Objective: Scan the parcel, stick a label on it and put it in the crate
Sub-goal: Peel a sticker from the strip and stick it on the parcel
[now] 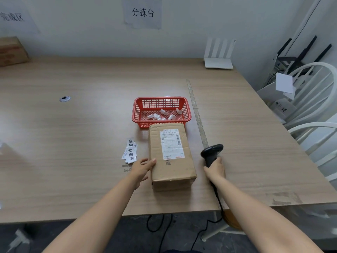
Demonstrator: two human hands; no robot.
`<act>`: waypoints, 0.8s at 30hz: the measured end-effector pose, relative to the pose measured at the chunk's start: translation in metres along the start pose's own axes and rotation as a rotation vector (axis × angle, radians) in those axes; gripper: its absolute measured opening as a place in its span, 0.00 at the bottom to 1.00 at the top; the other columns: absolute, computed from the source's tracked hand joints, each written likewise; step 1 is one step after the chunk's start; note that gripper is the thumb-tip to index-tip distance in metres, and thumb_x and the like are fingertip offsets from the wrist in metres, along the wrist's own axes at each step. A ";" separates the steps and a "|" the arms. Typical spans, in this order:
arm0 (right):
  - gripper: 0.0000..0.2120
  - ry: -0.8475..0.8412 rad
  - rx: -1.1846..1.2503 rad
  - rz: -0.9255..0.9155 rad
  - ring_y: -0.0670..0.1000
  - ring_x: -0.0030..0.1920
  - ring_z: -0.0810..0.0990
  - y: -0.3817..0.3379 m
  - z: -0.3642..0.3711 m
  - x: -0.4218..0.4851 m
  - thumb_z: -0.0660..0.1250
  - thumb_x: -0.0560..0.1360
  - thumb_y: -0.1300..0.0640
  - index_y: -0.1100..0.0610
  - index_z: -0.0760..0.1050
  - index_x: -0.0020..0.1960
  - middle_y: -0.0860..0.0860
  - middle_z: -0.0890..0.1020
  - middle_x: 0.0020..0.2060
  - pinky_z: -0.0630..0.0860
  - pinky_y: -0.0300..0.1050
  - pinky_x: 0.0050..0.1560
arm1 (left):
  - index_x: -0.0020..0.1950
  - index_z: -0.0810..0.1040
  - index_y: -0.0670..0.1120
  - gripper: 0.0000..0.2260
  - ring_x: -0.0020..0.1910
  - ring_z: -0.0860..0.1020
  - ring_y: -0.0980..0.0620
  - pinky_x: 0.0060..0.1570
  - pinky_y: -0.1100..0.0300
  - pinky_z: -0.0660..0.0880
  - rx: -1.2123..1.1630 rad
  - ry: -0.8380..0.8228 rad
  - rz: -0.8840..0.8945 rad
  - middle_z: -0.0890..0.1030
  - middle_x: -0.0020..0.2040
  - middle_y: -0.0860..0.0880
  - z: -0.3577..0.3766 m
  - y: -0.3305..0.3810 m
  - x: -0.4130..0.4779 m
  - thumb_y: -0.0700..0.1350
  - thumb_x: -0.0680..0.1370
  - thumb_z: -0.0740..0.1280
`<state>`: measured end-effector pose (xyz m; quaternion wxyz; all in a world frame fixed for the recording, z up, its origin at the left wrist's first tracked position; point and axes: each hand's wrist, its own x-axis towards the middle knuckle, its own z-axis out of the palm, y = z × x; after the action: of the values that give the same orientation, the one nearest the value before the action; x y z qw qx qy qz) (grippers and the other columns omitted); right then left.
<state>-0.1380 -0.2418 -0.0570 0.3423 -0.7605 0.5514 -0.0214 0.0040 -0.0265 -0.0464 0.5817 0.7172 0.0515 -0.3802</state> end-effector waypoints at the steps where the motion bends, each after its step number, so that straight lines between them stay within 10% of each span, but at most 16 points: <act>1: 0.26 0.006 -0.013 -0.003 0.65 0.61 0.74 0.001 0.003 0.000 0.69 0.71 0.60 0.66 0.61 0.63 0.67 0.73 0.61 0.73 0.54 0.57 | 0.70 0.67 0.41 0.27 0.64 0.73 0.46 0.58 0.50 0.71 0.013 0.012 -0.001 0.74 0.66 0.44 -0.003 0.000 -0.001 0.49 0.74 0.69; 13: 0.33 0.172 0.013 0.044 0.66 0.67 0.62 -0.033 0.003 -0.011 0.70 0.70 0.53 0.64 0.58 0.68 0.65 0.64 0.66 0.65 0.63 0.63 | 0.60 0.75 0.38 0.14 0.50 0.73 0.47 0.48 0.56 0.70 0.131 0.183 0.022 0.76 0.51 0.44 -0.050 -0.018 -0.007 0.44 0.76 0.66; 18: 0.18 0.224 0.064 -0.511 0.60 0.59 0.73 -0.112 -0.001 -0.047 0.66 0.73 0.56 0.61 0.70 0.61 0.59 0.76 0.58 0.71 0.58 0.59 | 0.59 0.76 0.38 0.13 0.47 0.72 0.49 0.52 0.56 0.71 0.166 0.279 0.031 0.79 0.57 0.39 -0.074 -0.013 0.002 0.40 0.75 0.65; 24: 0.12 -0.231 -0.112 -0.951 0.56 0.50 0.79 -0.196 0.060 -0.091 0.66 0.73 0.60 0.61 0.75 0.55 0.58 0.81 0.52 0.77 0.53 0.52 | 0.59 0.77 0.40 0.14 0.57 0.78 0.42 0.54 0.56 0.73 0.267 0.309 0.058 0.80 0.58 0.40 -0.098 0.001 0.021 0.40 0.74 0.66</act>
<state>0.0123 -0.1042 0.0353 0.3121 -0.9426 0.1017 -0.0610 0.0668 0.0507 -0.0554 0.4775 0.8388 0.0687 -0.2525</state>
